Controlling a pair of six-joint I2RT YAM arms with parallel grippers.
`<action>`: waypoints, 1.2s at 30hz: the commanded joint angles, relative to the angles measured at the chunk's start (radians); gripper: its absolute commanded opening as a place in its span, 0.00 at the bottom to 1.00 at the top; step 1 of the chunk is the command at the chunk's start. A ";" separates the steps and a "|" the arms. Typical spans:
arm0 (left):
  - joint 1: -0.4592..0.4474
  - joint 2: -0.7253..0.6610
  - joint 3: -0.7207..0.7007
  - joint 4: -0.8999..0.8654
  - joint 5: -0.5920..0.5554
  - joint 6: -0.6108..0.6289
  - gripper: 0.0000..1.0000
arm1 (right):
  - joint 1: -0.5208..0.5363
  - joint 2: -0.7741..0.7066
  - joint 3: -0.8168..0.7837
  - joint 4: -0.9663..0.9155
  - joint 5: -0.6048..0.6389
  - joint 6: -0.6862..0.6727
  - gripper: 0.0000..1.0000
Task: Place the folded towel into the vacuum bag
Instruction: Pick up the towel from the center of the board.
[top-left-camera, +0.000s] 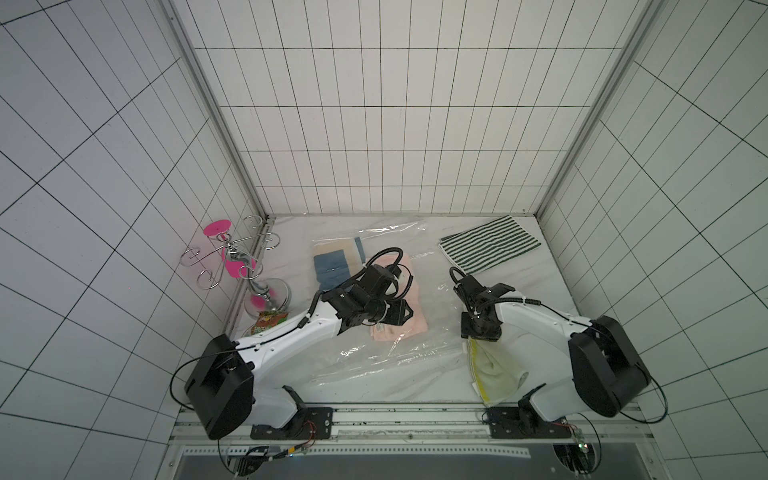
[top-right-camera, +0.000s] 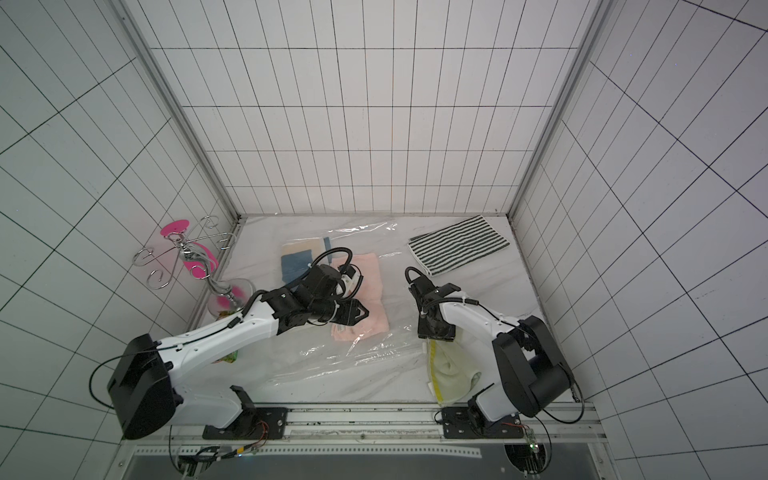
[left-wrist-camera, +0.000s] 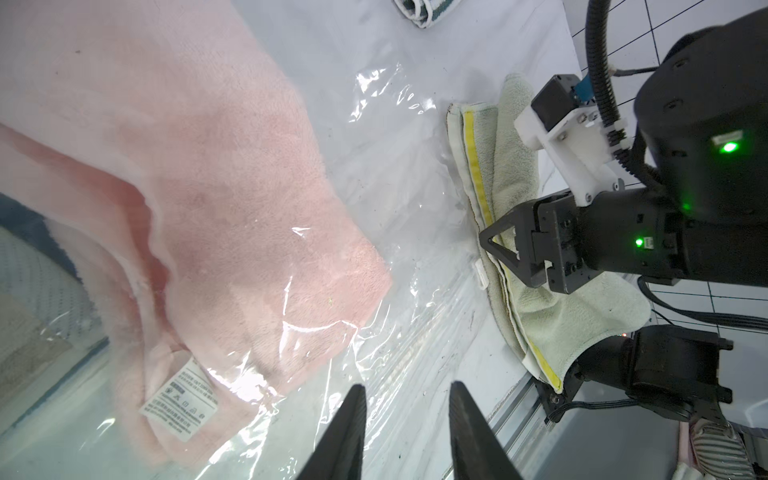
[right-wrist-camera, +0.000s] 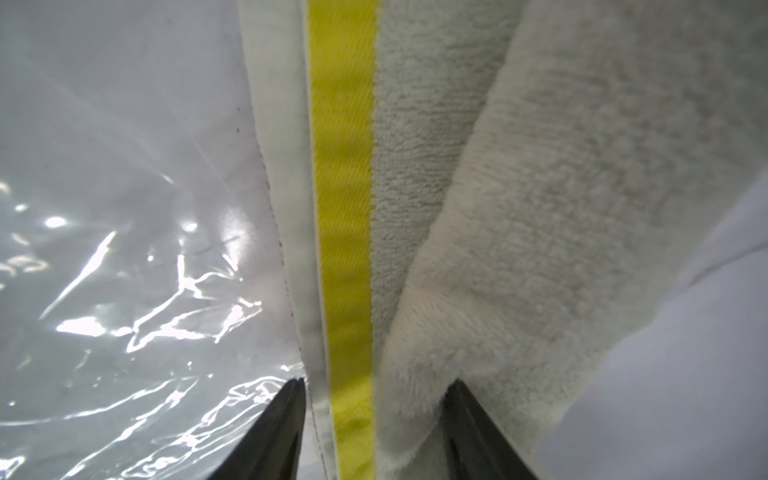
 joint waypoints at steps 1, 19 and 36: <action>0.006 -0.019 0.000 -0.031 -0.035 0.026 0.36 | -0.024 -0.022 -0.057 0.028 -0.113 -0.009 0.61; 0.031 0.122 -0.037 -0.084 -0.088 -0.029 0.53 | -0.222 0.103 0.002 -0.007 0.027 -0.009 0.04; -0.030 0.414 0.414 -0.138 -0.068 0.106 0.52 | -0.311 -0.242 0.197 -0.211 0.101 -0.140 0.00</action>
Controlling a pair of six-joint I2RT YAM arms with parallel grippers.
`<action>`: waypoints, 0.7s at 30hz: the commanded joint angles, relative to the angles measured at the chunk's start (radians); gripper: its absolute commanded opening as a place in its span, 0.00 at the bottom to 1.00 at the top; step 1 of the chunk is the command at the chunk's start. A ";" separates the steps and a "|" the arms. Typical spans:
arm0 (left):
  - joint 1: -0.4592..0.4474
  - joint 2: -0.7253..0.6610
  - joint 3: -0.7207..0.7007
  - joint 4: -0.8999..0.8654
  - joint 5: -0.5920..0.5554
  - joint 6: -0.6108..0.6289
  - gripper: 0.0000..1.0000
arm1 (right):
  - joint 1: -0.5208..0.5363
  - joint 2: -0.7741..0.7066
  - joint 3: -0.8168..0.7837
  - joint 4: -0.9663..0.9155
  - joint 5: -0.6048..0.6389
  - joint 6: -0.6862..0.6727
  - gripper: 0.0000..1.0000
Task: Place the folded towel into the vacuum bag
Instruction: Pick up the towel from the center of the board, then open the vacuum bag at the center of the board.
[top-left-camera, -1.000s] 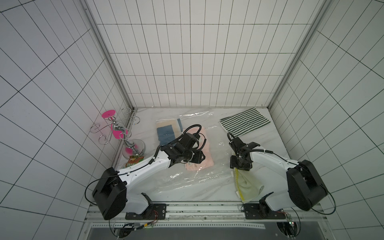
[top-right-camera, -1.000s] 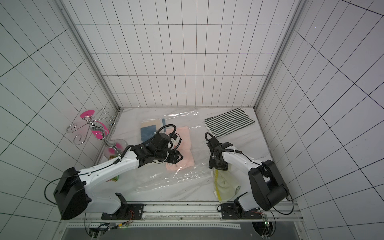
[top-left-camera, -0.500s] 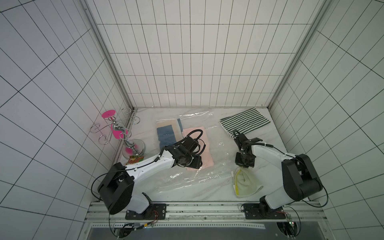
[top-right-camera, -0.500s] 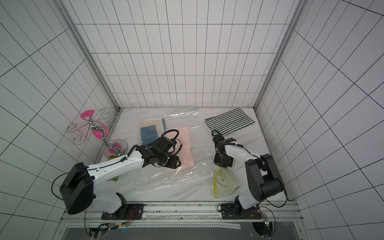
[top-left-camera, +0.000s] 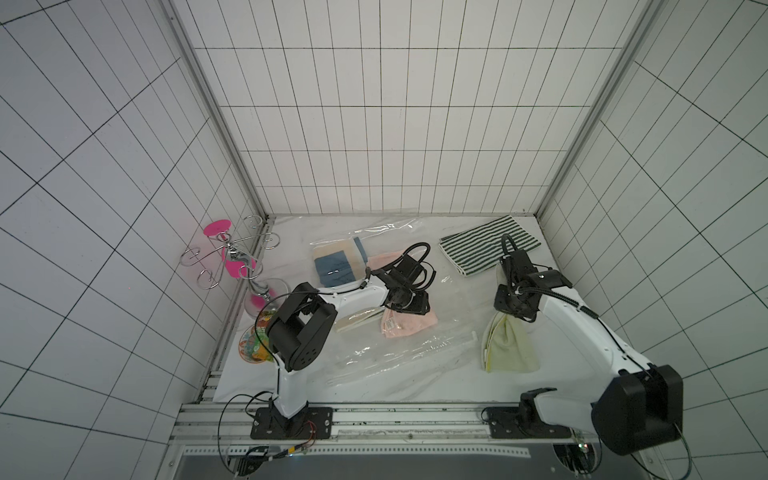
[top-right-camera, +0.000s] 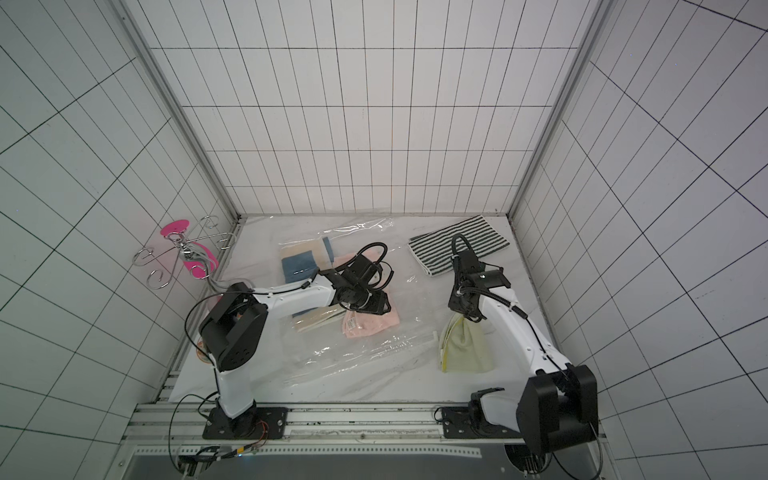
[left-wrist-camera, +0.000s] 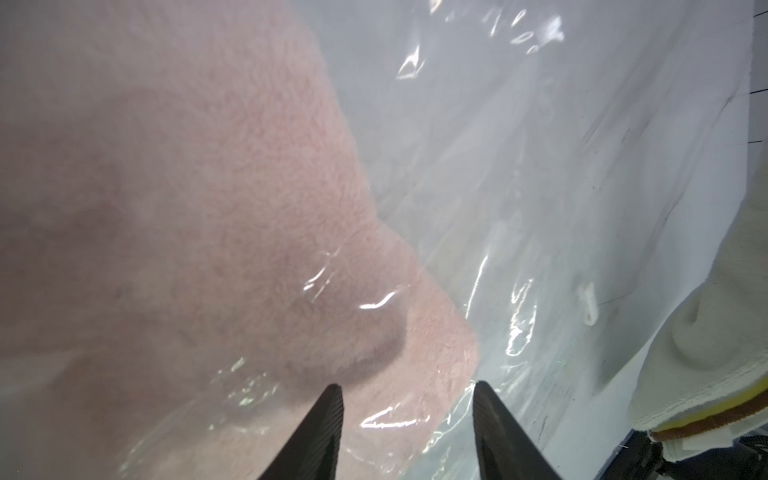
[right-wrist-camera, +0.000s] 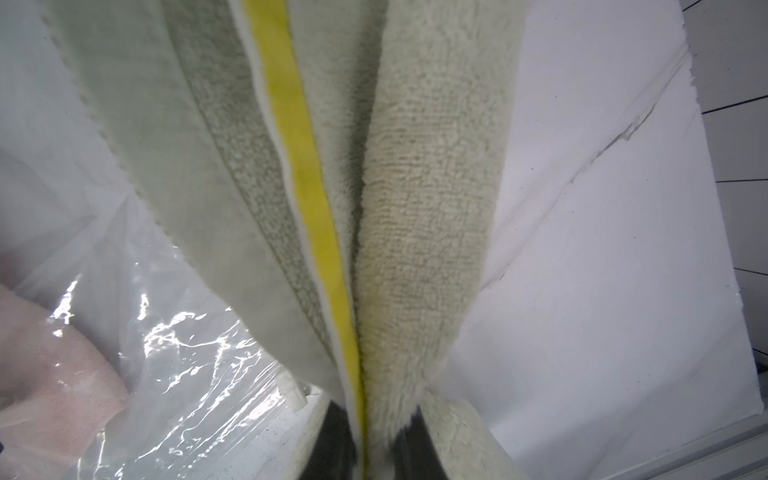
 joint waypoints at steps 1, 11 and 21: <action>-0.047 -0.138 0.064 -0.165 -0.102 0.102 0.52 | -0.004 -0.034 0.029 -0.061 -0.032 -0.033 0.00; -0.405 -0.237 -0.109 -0.434 -0.462 0.158 0.70 | -0.027 -0.125 0.007 -0.060 -0.092 -0.065 0.00; -0.499 -0.086 -0.158 -0.342 -0.696 0.218 0.81 | -0.055 -0.130 -0.022 -0.035 -0.135 -0.084 0.00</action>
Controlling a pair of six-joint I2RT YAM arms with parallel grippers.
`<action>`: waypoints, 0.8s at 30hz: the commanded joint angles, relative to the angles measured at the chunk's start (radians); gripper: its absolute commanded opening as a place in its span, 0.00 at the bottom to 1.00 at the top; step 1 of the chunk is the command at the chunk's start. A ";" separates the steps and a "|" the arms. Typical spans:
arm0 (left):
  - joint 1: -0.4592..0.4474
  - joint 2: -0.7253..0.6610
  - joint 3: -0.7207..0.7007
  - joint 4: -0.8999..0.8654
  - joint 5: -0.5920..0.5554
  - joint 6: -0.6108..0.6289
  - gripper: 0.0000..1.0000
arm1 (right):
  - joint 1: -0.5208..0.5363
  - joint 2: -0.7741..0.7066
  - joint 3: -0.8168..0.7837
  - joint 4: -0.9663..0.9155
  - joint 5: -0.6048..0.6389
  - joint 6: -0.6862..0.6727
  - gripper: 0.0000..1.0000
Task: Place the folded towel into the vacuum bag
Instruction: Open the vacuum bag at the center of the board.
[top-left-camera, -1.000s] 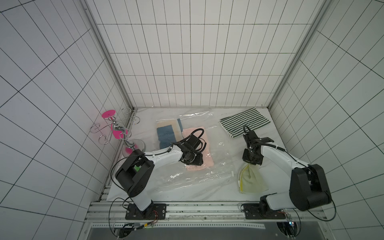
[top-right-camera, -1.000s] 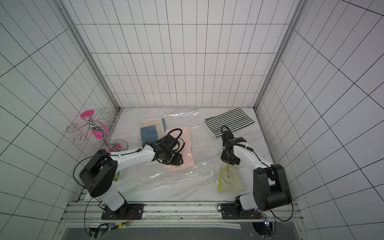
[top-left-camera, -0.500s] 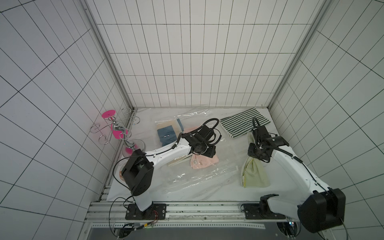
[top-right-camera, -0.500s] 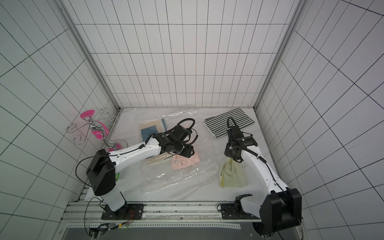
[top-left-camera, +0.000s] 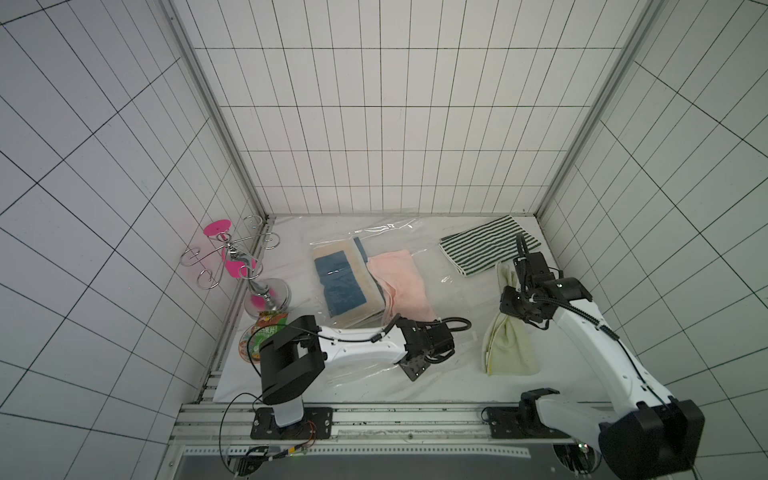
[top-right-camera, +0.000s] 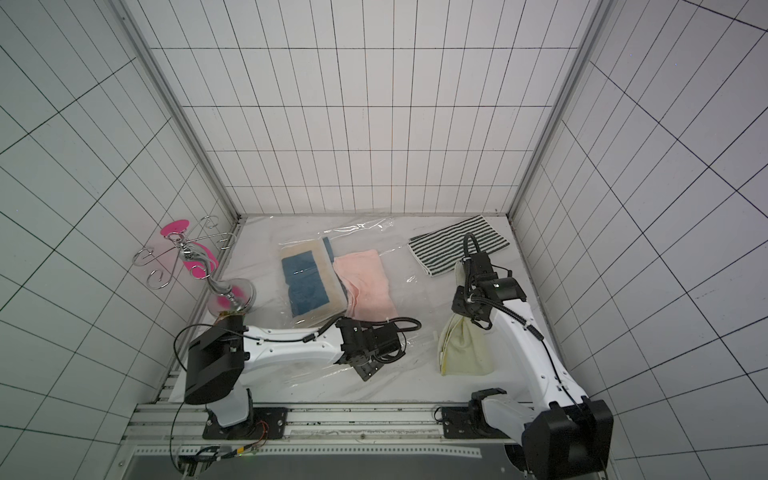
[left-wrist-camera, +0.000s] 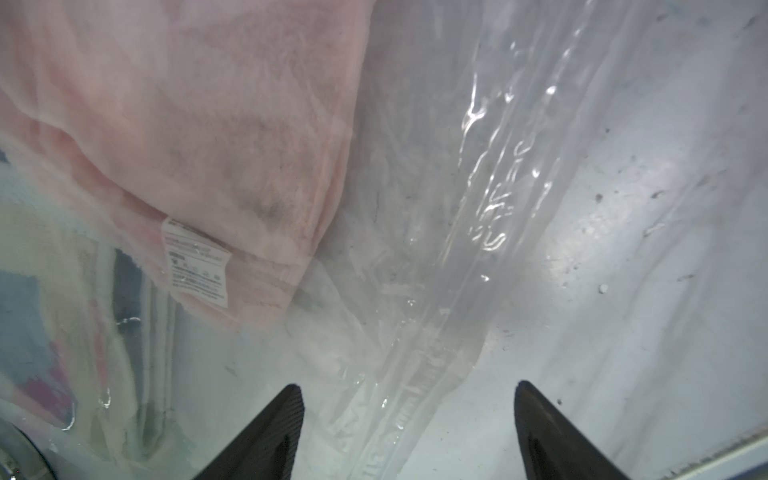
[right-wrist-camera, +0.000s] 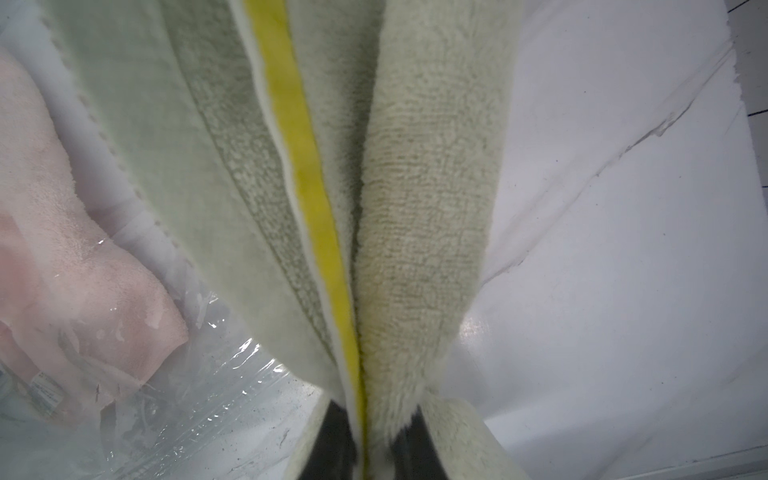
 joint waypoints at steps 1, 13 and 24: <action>-0.036 0.040 -0.001 0.034 -0.130 0.026 0.81 | -0.012 -0.007 -0.024 0.003 -0.021 -0.017 0.00; -0.033 0.050 -0.030 0.114 -0.275 0.061 0.64 | -0.012 0.000 -0.053 0.023 -0.038 -0.018 0.00; 0.057 -0.048 -0.027 0.149 -0.263 0.153 0.06 | -0.015 -0.005 -0.059 0.029 -0.045 -0.022 0.00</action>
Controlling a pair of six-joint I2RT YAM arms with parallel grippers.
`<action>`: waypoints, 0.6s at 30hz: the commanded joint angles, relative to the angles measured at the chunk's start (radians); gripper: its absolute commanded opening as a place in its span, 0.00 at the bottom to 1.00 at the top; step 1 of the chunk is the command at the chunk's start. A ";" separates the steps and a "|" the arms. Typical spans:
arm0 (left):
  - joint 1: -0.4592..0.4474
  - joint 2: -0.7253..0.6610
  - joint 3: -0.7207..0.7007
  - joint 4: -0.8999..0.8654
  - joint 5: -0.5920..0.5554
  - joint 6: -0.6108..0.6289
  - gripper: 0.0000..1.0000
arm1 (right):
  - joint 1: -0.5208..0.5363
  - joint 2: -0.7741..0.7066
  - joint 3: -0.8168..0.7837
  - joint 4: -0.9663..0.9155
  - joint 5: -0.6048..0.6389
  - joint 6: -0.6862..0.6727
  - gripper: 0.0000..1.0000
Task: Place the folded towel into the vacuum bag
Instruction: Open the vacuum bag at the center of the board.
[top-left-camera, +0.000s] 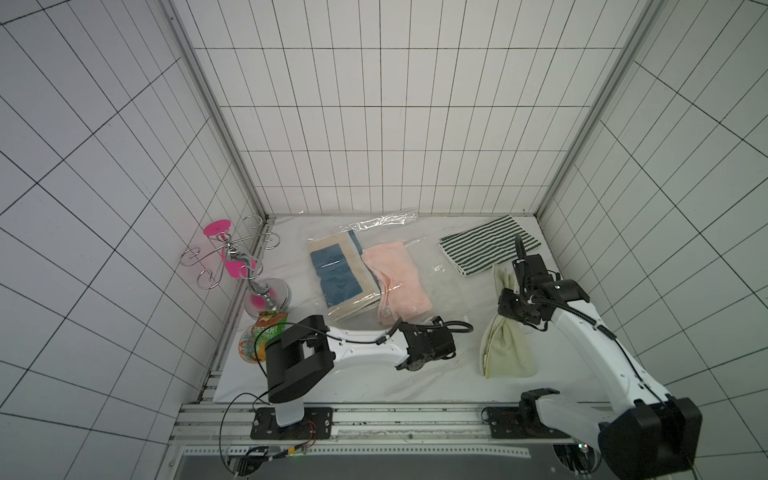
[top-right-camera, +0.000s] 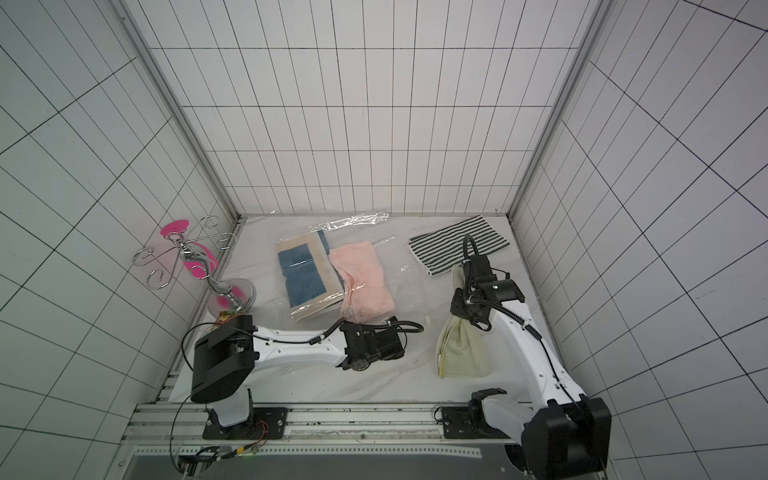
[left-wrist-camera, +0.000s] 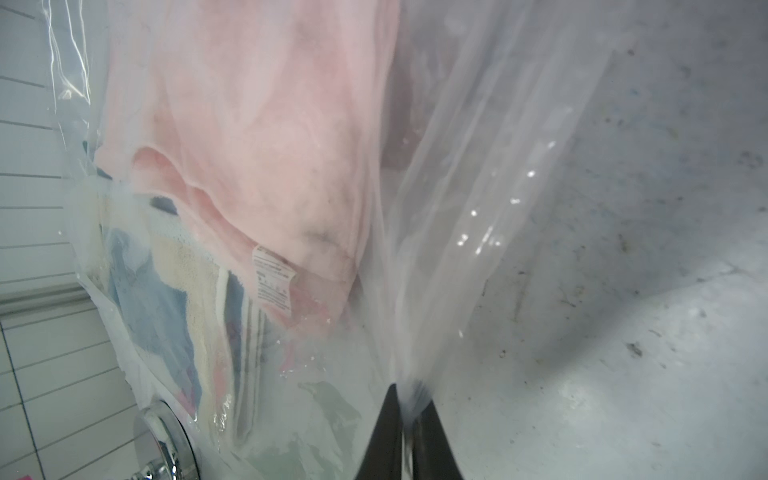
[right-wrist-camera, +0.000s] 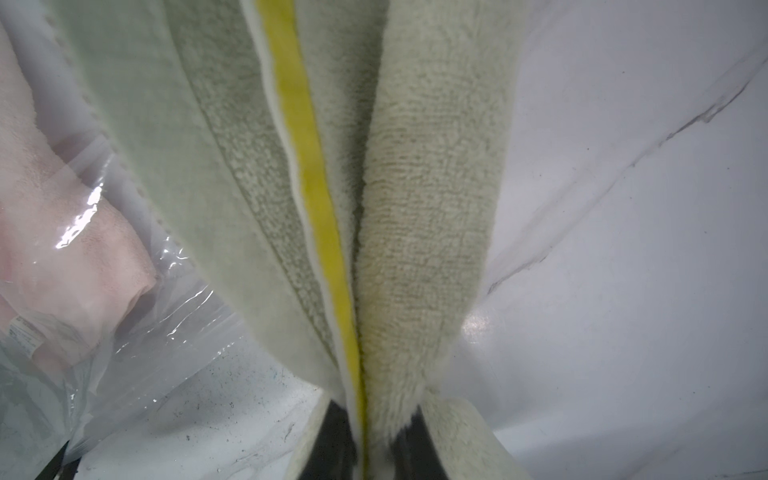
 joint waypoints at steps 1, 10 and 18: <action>0.043 -0.069 0.010 0.036 0.043 0.036 0.07 | -0.012 -0.006 -0.025 0.004 -0.005 -0.014 0.00; 0.134 -0.065 0.037 -0.001 0.214 0.038 0.00 | -0.012 0.000 -0.030 0.015 -0.029 -0.015 0.00; 0.171 -0.089 0.067 0.035 0.168 0.033 0.00 | -0.010 0.001 -0.064 0.053 -0.115 -0.018 0.00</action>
